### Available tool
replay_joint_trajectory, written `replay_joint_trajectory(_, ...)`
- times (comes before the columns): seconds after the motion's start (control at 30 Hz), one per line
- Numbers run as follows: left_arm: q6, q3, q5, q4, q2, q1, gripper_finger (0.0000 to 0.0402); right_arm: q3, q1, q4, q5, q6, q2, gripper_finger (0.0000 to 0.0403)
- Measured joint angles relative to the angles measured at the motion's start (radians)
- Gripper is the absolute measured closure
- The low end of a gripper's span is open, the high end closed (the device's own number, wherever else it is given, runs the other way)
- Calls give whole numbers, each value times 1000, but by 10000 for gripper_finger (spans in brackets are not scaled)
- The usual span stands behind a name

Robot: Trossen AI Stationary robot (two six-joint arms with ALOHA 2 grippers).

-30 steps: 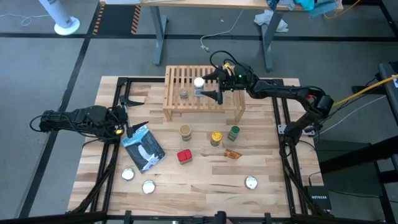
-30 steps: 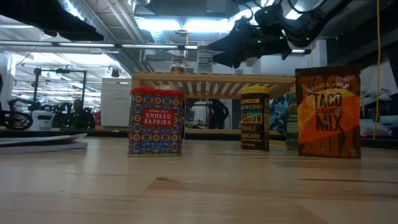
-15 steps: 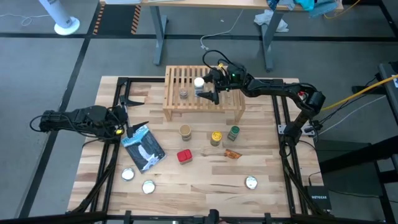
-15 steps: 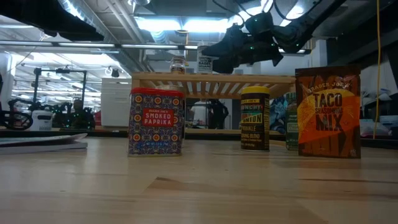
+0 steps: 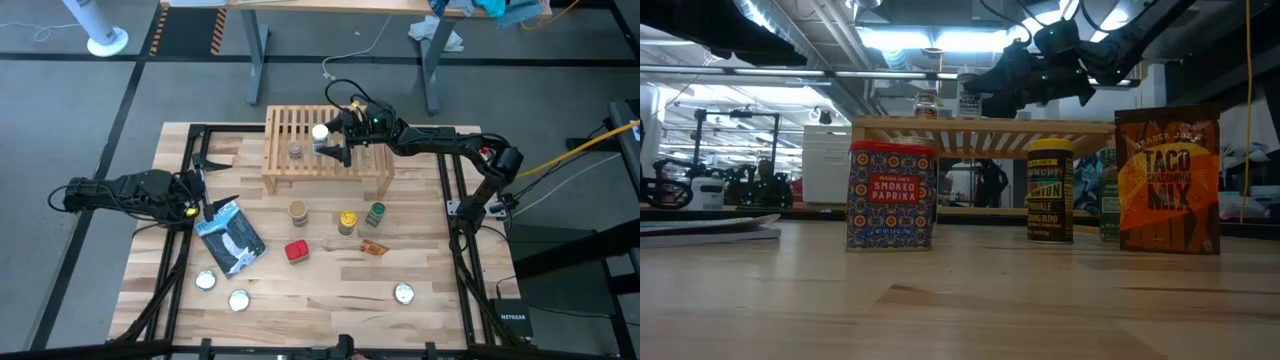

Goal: Shelf spices
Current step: Remove the white seasoning bottle from the shelf

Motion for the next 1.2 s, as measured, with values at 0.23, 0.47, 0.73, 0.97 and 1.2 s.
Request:
replay_joint_trajectory(0.23, 0, 0, 0, 0, 0, 0, 2, 0, 0, 0, 15, 4, 0, 77)
replay_joint_trajectory(0.47, 0, 0, 0, 0, 0, 0, 2, 0, 1, -10, 12, 7, -1, 160)
replay_joint_trajectory(0.73, 0, 0, 0, 0, 0, 0, 2, 0, 0, -12, 15, 36, -1, 196)
replay_joint_trajectory(0.97, 0, 0, 0, 0, 0, 0, 2, 0, 0, -11, 24, 39, -1, 177)
replay_joint_trajectory(1.2, 0, 0, 0, 0, 0, 0, 2, -2, 0, 8, 25, 77, -5, 197)
